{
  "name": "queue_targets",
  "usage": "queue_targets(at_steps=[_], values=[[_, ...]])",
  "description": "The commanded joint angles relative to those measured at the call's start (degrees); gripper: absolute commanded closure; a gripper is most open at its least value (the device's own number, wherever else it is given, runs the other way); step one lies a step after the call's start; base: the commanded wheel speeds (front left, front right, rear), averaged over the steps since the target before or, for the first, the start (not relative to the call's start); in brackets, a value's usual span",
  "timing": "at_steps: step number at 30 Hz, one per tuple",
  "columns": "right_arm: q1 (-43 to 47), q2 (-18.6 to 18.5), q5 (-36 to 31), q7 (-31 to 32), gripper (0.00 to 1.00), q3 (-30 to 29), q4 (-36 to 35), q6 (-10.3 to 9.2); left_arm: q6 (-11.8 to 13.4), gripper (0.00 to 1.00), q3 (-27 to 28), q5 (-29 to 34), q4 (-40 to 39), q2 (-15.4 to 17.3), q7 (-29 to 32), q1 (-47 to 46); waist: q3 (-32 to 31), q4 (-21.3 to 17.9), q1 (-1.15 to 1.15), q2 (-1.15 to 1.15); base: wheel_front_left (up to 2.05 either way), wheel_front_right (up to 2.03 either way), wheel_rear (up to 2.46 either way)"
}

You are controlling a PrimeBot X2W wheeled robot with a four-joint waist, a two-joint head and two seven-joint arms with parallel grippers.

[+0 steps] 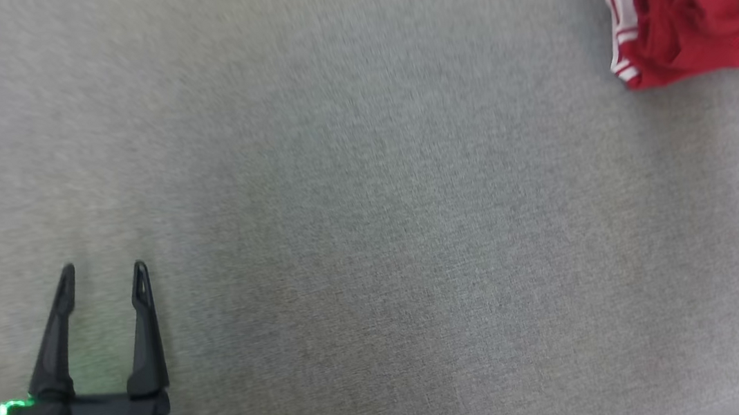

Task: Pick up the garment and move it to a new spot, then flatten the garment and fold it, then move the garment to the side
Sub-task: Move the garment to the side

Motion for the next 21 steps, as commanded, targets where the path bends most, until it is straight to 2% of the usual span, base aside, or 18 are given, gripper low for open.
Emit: queue_targets(at_steps=[1, 9, 18, 21], values=[[2.04, 0.93, 0.40, -0.77, 0.00, -0.99, -0.49, -0.16, 0.34, 0.00, 0.43, -0.18, 0.17, -0.33, -0.25, 1.24, -4.72, 2.16, 0.00, 0.00, 0.00, 0.00, 0.00], [12.39, 6.11, 0.04, -2.64, 0.00, -7.21, -4.87, -0.15, -0.12, 0.00, 0.92, -0.06, 1.68, -2.41, -0.26, 3.53, -9.88, 5.52, 0.00, 0.00, 0.00, 0.00, 0.00], [30.93, 11.87, -2.90, -2.92, 0.00, -14.38, -16.05, -0.16, -1.01, 0.00, 1.55, 0.50, 4.45, -4.33, -0.24, 5.72, -16.69, 8.90, 0.00, 0.00, 0.00, 0.00, 0.00], [35.19, 13.05, -4.29, -2.69, 0.00, -15.12, -18.82, -0.16, -1.28, 0.00, 2.06, 0.75, 4.97, -4.50, -0.23, 6.42, -18.01, 9.06, 0.00, 0.00, 0.00, 0.00, 0.00]])
